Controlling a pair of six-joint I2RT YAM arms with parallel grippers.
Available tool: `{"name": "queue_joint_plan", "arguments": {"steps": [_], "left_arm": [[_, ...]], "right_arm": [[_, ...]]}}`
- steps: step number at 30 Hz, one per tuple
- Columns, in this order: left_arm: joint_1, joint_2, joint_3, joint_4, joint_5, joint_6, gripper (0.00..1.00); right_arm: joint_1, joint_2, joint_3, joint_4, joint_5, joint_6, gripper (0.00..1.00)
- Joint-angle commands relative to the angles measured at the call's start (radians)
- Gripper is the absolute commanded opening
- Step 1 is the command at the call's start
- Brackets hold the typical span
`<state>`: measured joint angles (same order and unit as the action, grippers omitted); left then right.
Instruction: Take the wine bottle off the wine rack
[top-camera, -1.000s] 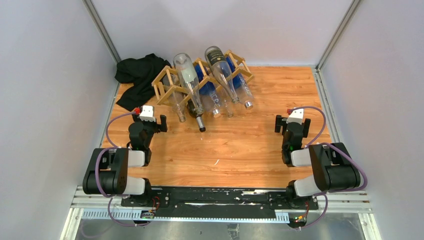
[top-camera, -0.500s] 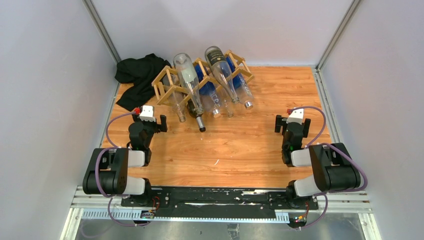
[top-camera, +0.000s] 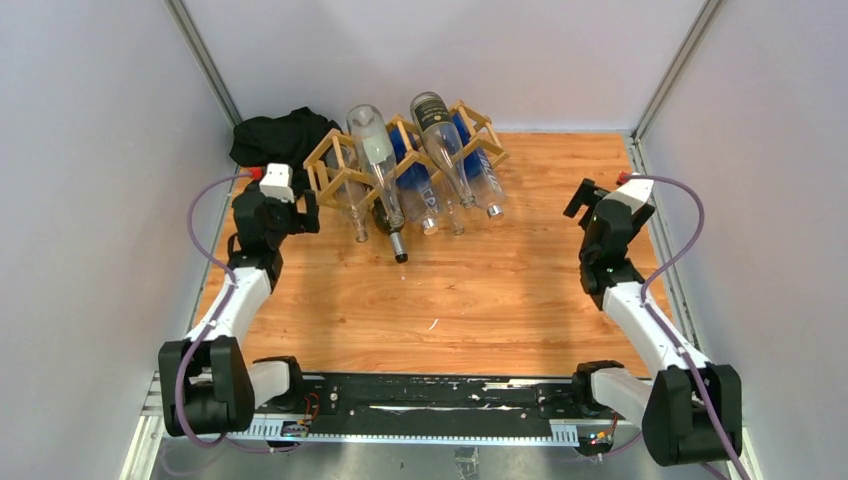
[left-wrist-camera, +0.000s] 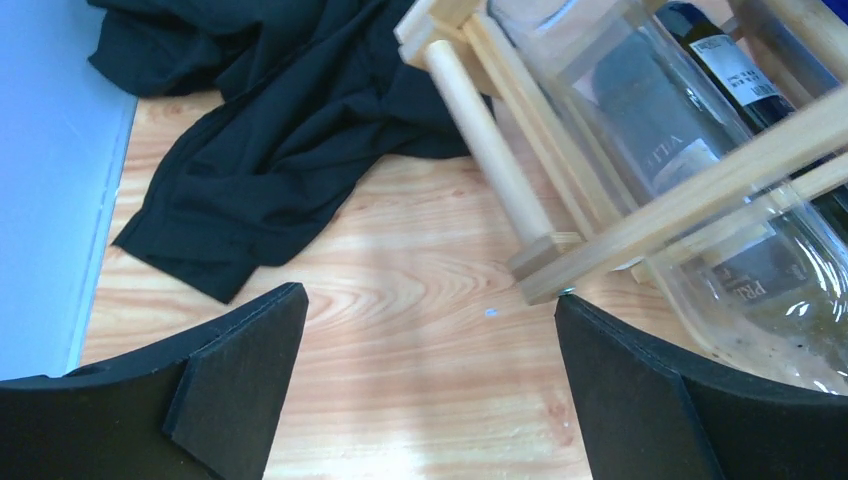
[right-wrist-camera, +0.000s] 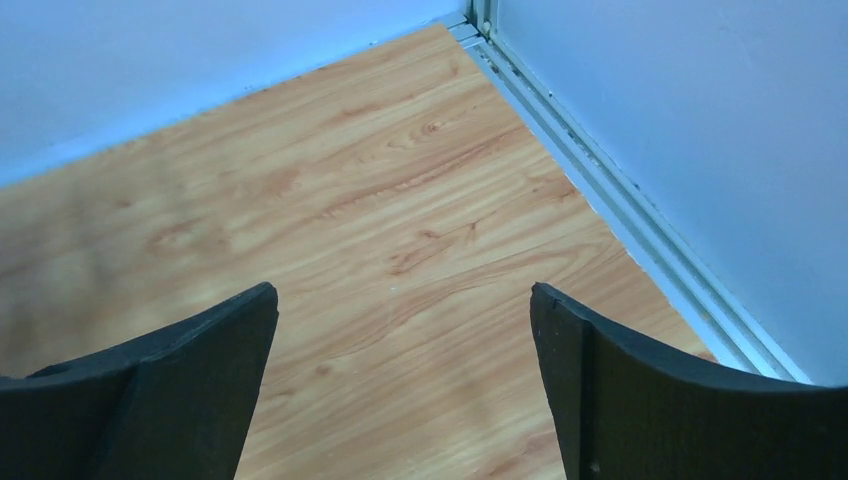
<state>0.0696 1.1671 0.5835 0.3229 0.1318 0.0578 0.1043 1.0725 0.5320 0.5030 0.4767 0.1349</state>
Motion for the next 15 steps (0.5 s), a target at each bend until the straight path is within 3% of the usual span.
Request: {"name": "queue_joint_plan", "arguments": {"steps": [1, 3, 6, 12, 15], "left_arm": [[0.068, -0.042, 0.149, -0.35, 0.067, -0.001, 1.0], [0.09, -0.044, 0.223, -0.456, 0.084, 0.011, 1.0], [0.129, -0.039, 0.335, -0.596, 0.116, 0.017, 1.0], [0.155, -0.012, 0.542, -0.841, 0.13, 0.055, 1.0], [0.165, 0.009, 0.633, -0.953, 0.143, 0.078, 1.0]], "right_arm": [[-0.009, -0.042, 0.152, -0.431, 0.037, 0.304, 1.0], [-0.009, -0.05, 0.177, -0.459, -0.024, 0.317, 1.0], [-0.012, -0.069, 0.213, -0.486, -0.245, 0.269, 1.0], [-0.002, 0.16, 0.678, -1.032, -0.306, 0.402, 1.0], [-0.002, 0.189, 0.811, -1.098, -0.367, 0.406, 1.0]]}}
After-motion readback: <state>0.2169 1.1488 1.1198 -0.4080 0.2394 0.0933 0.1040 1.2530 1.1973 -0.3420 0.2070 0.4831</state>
